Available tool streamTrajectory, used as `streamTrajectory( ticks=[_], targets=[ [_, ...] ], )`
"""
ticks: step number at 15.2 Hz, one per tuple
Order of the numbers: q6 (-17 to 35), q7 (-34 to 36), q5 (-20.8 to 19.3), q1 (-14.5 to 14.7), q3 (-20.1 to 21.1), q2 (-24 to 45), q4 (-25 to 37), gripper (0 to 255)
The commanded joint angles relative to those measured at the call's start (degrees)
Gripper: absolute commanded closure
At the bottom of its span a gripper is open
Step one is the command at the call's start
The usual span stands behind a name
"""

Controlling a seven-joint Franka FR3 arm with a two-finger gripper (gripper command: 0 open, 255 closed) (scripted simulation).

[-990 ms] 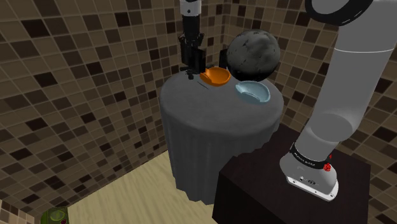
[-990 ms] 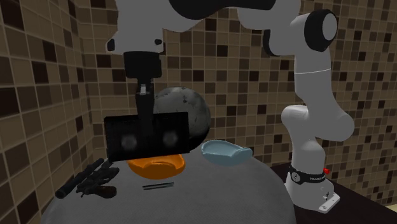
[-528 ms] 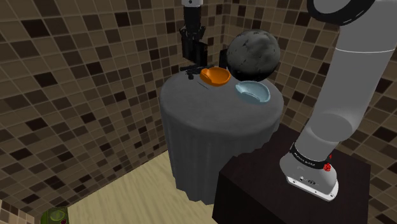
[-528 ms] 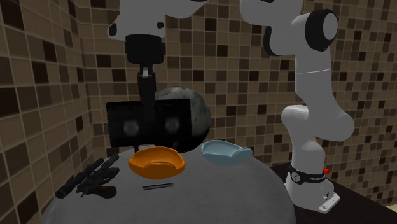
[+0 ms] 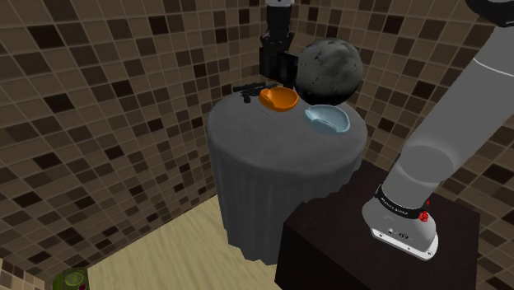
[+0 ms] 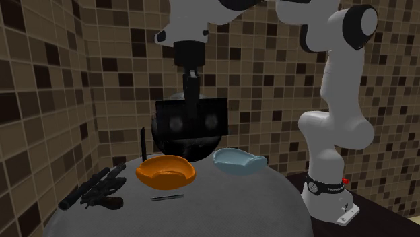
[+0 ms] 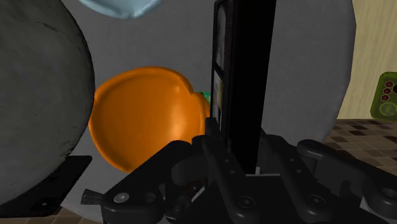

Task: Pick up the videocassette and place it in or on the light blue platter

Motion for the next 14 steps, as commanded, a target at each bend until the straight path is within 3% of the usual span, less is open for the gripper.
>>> streamTrajectory(
  ticks=[1, 14],
  targets=[
    [-0.05, -1.39, 0.1, -0.56, -0.75, -4.15, -4.09, 255],
    [-4.9, -11.39, -3.12, -4.58, -7.79, -28.55, -23.59, 255]
  ],
)
